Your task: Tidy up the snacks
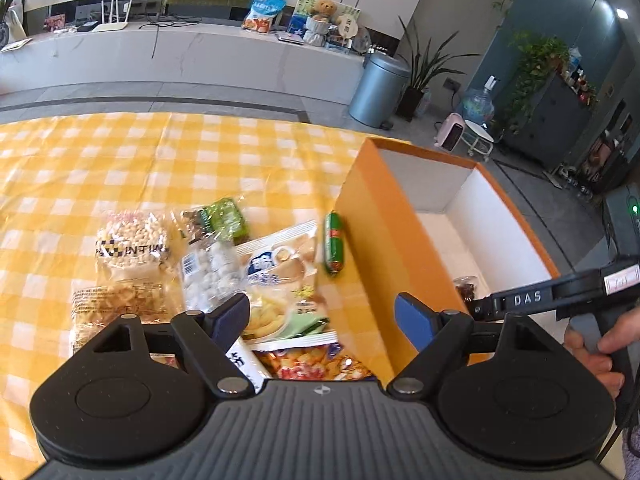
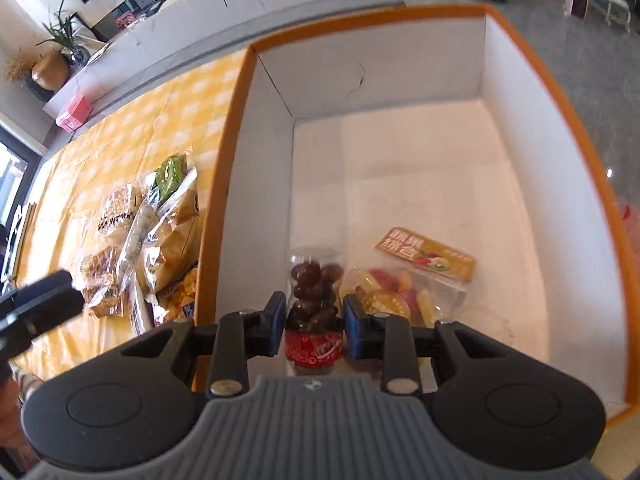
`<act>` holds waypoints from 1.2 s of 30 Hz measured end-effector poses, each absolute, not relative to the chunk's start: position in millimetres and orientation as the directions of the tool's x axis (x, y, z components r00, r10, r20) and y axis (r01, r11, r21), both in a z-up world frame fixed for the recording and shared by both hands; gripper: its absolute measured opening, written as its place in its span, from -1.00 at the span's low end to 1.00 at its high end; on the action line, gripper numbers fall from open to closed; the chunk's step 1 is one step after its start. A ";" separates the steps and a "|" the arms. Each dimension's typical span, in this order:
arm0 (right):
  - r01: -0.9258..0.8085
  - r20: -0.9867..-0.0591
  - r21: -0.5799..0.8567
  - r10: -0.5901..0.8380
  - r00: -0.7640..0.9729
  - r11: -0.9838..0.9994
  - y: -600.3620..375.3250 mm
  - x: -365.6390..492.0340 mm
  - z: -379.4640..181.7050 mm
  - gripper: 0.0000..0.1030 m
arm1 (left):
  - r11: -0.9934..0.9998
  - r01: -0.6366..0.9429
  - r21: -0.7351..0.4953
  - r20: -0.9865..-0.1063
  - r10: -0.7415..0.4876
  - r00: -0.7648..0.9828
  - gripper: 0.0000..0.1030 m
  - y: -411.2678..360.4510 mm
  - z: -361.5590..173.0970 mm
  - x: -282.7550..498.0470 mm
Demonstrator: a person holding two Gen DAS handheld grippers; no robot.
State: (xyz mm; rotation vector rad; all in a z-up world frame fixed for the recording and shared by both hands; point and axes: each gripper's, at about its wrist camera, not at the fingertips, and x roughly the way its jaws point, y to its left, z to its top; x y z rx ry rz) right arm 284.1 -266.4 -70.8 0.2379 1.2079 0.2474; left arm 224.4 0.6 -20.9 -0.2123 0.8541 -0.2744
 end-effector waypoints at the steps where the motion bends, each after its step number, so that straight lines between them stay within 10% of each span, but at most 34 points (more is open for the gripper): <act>1: -0.058 -0.891 0.309 0.310 0.333 0.949 -265.0 286.1 -72.8 -0.43 | 0.947 0.149 -0.285 -0.715 -0.314 0.625 0.87 1.3 -22.4 224.9; 24: -0.005 -0.844 0.389 0.358 0.400 0.921 -287.4 257.9 -55.2 -0.14 | 0.961 0.172 -0.216 -0.744 -0.277 0.608 0.87 -11.8 -19.7 216.0; 36: -0.127 -0.806 0.219 0.253 0.535 0.967 -251.4 227.5 -6.4 0.74 | 0.983 0.120 -0.139 -0.720 -0.184 0.669 0.87 -4.1 5.0 194.4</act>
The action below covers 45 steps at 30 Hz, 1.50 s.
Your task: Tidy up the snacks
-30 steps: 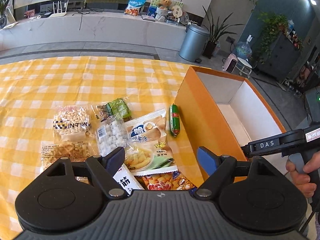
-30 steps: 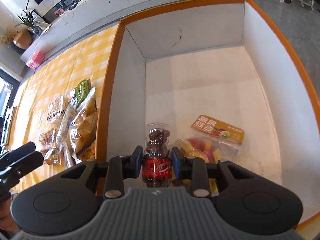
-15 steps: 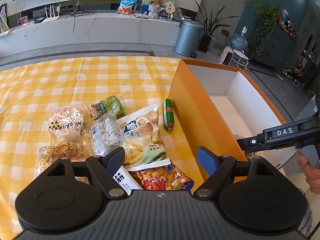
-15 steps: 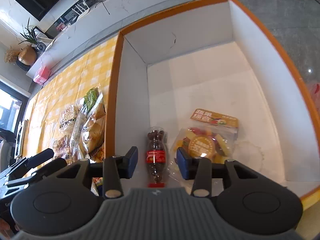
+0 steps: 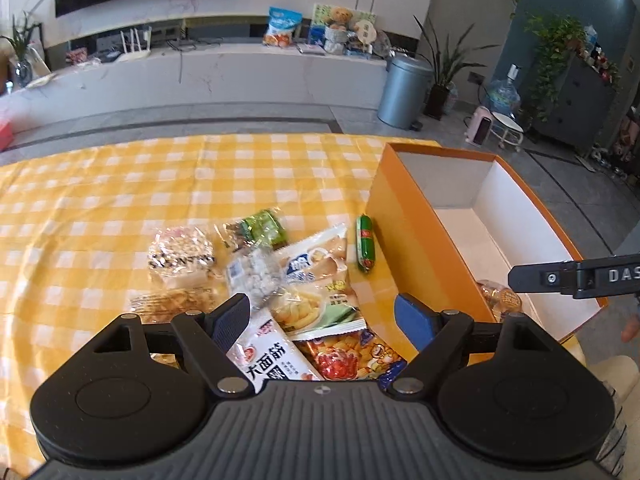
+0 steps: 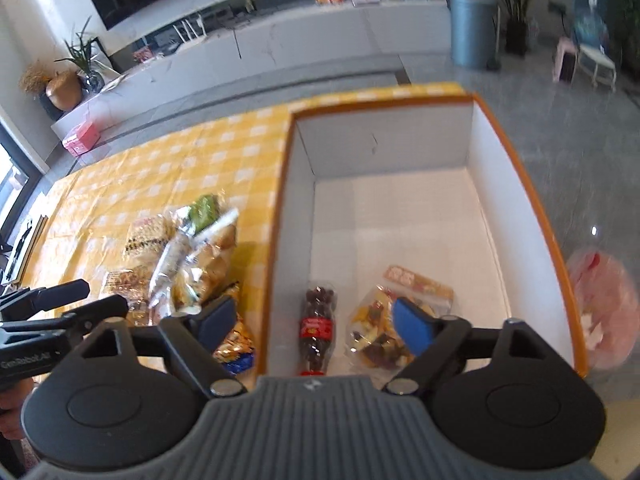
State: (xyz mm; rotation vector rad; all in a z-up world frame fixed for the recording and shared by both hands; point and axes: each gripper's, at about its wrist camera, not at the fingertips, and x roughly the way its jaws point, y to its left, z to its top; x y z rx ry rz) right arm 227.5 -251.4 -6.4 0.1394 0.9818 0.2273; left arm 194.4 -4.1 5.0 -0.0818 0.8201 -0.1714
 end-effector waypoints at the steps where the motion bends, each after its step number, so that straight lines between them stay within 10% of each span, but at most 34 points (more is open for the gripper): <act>1: -0.136 -0.800 0.201 0.242 0.549 0.970 -246.8 224.0 -1.5 0.85 | 0.984 0.123 -0.131 -0.719 -0.180 0.672 0.87 -4.3 6.7 192.8; 10: -0.165 -0.736 0.032 0.135 0.663 0.986 -201.7 189.6 33.9 0.94 | 0.989 0.121 -0.080 -0.708 -0.142 0.692 0.87 5.7 16.7 171.4; 20: -0.198 -0.697 0.167 0.258 0.669 0.966 -153.9 170.5 28.8 0.91 | 0.991 -0.008 -0.132 -0.722 -0.091 0.686 0.87 61.5 7.3 167.7; 31: -0.186 -0.795 0.285 0.341 0.502 0.940 -105.7 189.7 -59.3 0.13 | 0.971 -0.140 -0.193 -0.832 -0.086 0.549 0.77 129.3 -41.2 192.5; 45: -0.209 -0.866 0.179 0.255 0.430 0.961 -90.1 208.3 -119.3 0.05 | 0.956 -0.121 -0.267 -0.882 -0.192 0.431 0.77 144.6 -81.8 205.7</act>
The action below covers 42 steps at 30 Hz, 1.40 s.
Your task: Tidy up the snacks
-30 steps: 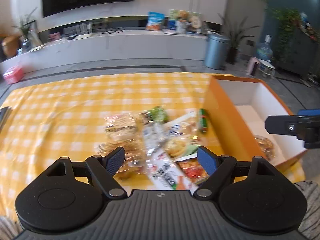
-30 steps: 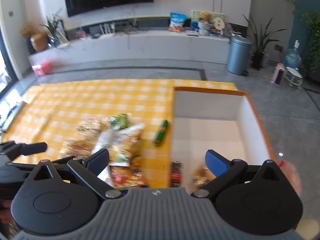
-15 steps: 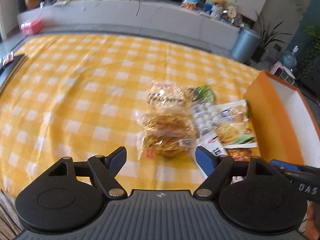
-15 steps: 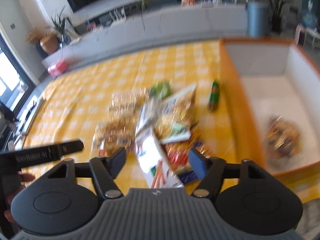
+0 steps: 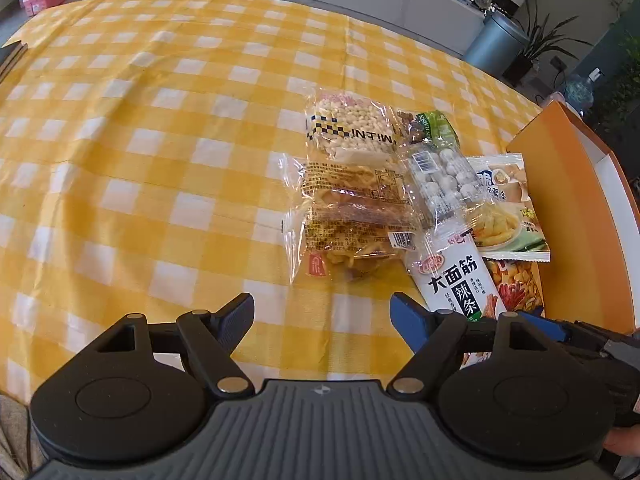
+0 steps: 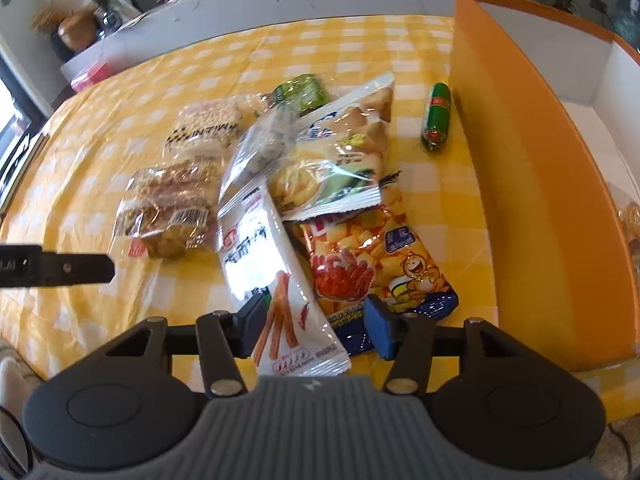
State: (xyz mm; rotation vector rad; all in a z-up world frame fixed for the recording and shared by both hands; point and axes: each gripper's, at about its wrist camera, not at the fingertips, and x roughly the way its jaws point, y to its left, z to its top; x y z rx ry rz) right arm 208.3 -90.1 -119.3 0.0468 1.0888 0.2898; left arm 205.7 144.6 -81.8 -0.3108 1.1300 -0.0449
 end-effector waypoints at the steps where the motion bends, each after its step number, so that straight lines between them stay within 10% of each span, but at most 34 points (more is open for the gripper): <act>1: -0.221 -0.864 0.199 0.277 0.421 0.955 -90.0 207.3 -119.6 0.04 | 0.955 -0.120 -0.270 -0.883 -0.196 0.426 0.76 144.7 -83.0 207.2; 18: -0.197 -0.645 0.668 0.691 0.328 0.717 -104.2 219.4 -159.0 -0.17 | 0.945 -0.144 -0.294 -0.889 -0.216 0.404 0.76 153.2 -92.8 204.9; 22: -0.150 -0.655 0.673 0.677 0.336 0.724 -107.1 221.3 -163.7 -0.76 | 0.941 -0.143 -0.308 -0.884 -0.227 0.408 0.77 154.2 -92.0 203.9; 25: -0.128 -0.656 0.680 0.676 0.335 0.722 -108.9 220.7 -166.7 -0.79 | 0.939 -0.150 -0.311 -0.884 -0.227 0.409 0.77 155.1 -91.2 203.3; 30: -0.204 -0.736 0.541 0.576 0.355 0.816 -96.9 209.2 -142.1 -0.80 | 0.936 -0.155 -0.317 -0.881 -0.230 0.413 0.76 157.3 -90.9 202.3; 38: -0.397 -0.812 -0.089 0.164 0.560 0.914 -44.7 168.1 -88.5 -0.87 | 0.930 -0.158 -0.332 -0.884 -0.248 0.396 0.76 158.1 -93.2 202.5; 42: -0.436 -0.827 -0.070 0.192 0.529 0.897 -35.1 165.9 -96.1 -0.85 | 0.925 -0.154 -0.348 -0.875 -0.261 0.407 0.76 159.9 -91.0 200.3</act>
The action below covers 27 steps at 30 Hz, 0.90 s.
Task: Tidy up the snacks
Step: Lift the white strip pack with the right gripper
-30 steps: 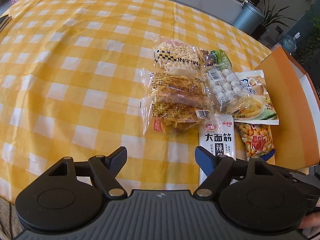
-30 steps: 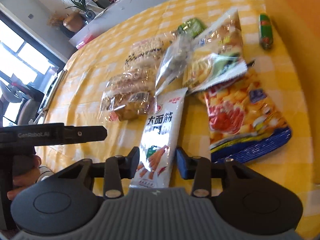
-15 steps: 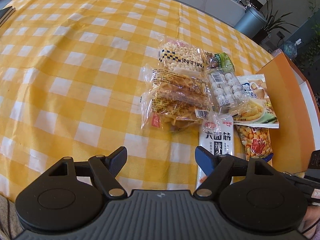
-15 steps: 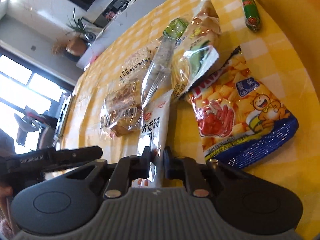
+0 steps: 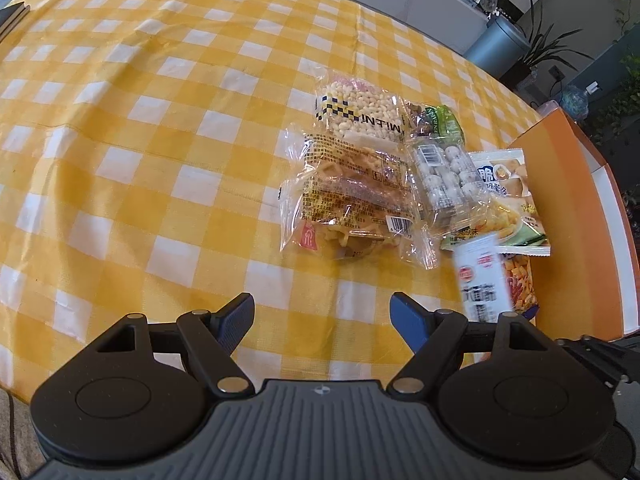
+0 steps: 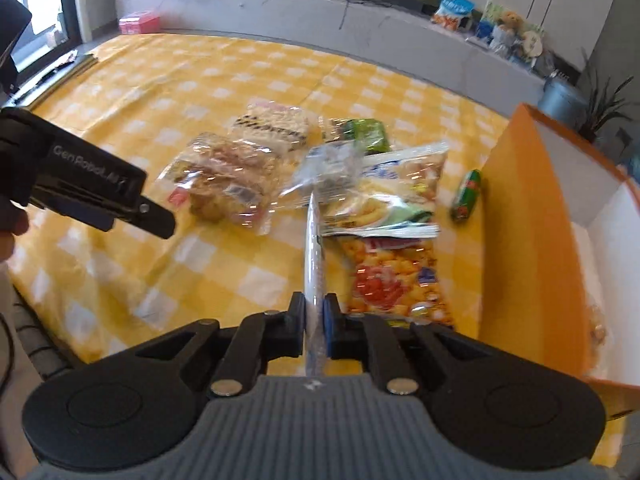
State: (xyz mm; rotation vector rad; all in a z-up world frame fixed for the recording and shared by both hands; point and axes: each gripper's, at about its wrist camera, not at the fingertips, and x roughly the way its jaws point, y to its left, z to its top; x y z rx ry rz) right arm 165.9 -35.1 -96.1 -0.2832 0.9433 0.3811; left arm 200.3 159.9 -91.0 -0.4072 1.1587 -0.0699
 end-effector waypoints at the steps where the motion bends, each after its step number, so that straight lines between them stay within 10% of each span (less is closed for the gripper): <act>1: -0.436 -0.830 -0.056 0.201 0.520 0.898 -33.0 167.7 -96.9 -0.85 | 0.924 -0.154 -0.350 -0.874 -0.263 0.409 0.76 160.1 -90.4 199.7; 27: -0.392 -0.829 -0.071 0.165 0.535 0.917 -37.9 177.2 -136.7 -0.85 | 0.974 -0.139 -0.181 -0.876 -0.095 0.473 0.77 139.1 -83.8 201.8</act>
